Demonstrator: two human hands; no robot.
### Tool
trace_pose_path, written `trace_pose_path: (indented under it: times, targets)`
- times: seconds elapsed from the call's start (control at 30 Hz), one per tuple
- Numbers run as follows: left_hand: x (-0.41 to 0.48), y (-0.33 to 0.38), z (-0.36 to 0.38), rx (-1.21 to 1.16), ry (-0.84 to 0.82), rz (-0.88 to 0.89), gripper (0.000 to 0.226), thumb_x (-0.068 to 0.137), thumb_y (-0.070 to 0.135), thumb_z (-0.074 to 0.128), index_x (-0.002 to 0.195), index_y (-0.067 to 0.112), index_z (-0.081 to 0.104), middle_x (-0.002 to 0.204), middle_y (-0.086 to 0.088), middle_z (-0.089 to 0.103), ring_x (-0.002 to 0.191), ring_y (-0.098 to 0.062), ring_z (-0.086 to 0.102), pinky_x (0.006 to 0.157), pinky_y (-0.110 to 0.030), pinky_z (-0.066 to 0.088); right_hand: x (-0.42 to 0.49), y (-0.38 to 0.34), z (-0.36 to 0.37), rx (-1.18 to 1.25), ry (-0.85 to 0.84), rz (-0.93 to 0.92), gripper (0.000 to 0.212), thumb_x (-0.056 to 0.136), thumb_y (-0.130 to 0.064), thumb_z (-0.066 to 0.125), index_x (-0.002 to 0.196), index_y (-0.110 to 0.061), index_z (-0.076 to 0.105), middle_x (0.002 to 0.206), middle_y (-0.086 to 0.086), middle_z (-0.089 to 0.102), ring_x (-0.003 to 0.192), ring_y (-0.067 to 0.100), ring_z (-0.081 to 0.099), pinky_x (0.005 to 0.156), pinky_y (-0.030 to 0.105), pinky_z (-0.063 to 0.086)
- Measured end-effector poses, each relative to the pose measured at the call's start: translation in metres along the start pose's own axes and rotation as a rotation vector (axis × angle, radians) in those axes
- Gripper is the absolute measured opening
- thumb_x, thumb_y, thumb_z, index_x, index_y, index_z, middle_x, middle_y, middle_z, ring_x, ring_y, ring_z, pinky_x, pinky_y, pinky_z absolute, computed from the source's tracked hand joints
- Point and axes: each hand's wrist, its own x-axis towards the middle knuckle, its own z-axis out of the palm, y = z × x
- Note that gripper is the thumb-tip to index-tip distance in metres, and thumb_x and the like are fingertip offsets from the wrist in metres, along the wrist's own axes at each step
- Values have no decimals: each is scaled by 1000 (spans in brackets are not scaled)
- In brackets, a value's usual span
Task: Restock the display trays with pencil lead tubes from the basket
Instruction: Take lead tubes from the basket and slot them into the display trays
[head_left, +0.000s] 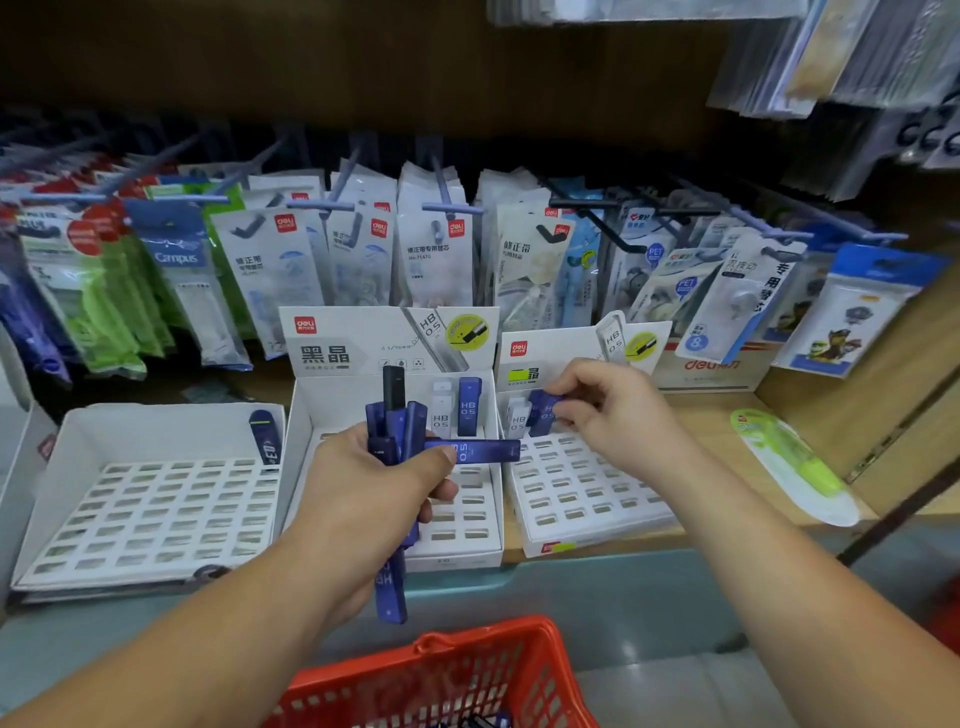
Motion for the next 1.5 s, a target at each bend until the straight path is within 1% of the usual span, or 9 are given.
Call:
trace_pose_path:
  times: [0.23,0.5,0.6,0.7,0.83,0.97,1.07,1.23,1.5]
  targets:
    - [-2,1,-4,4,-12,7,12,90,14,77,98,12,69,71,-10,76,54,-16,57,55,-31,49,-6,0,12,102,-25,93,38,92,8,63,86,-29,69,91,5,73,75,26,69,84,51,61]
    - [-1,3,-11,52,3,47,14,89,16,78,101,15,70,70,-7,76,53,-14,60,58,-32,49,-15,-23,-2,-525,19,-161,22,88,-25,76,109,-30,77,94,-10,57,85,17,58,78,40,54]
    - [-4,7,-14,55,-24,67,18,88,14,79,103,15,69,70,-8,76,51,-11,63,57,-31,50,-17,-55,-4,-283,29,-201,23,83,-29,83,105,-30,77,90,-14,63,71,9,56,74,30,52]
    - [-7,15,-18,52,-56,88,19,87,14,81,103,14,70,71,-10,75,52,-12,63,55,-30,50,-20,-88,7,-57,-231,-134,29,80,-21,86,106,-32,77,91,-13,73,65,7,55,66,14,46]
    - [-7,22,-28,23,-70,80,19,86,20,83,99,17,70,72,-12,75,57,-19,60,60,-37,51,-19,-95,26,53,-356,-135,37,87,-9,79,112,-36,74,93,-2,72,71,9,61,69,22,52]
    - [-7,20,-37,-83,-37,41,23,92,26,78,98,6,68,74,-13,74,56,-18,63,54,-29,54,-17,-96,28,229,-274,-95,48,96,2,62,129,-33,63,101,13,59,60,26,64,55,34,57]
    - [-5,15,-37,-166,-13,-33,30,94,30,76,94,3,64,67,-14,65,55,-21,60,57,-36,60,-12,-93,29,327,-153,-51,45,95,5,63,116,-34,64,90,13,59,62,34,73,53,42,59]
    - [0,8,-35,-135,-76,-118,31,87,32,82,84,12,60,61,-6,57,49,-17,50,48,-29,48,-1,-82,38,224,-18,-51,27,92,-4,73,92,-31,70,82,1,69,55,26,70,44,34,51]
    - [2,5,-40,-96,-177,-200,41,73,8,92,90,11,54,65,-8,54,46,-14,49,47,-27,46,4,-72,46,146,-22,2,22,89,-8,77,91,-30,74,81,3,68,47,32,65,42,26,47]
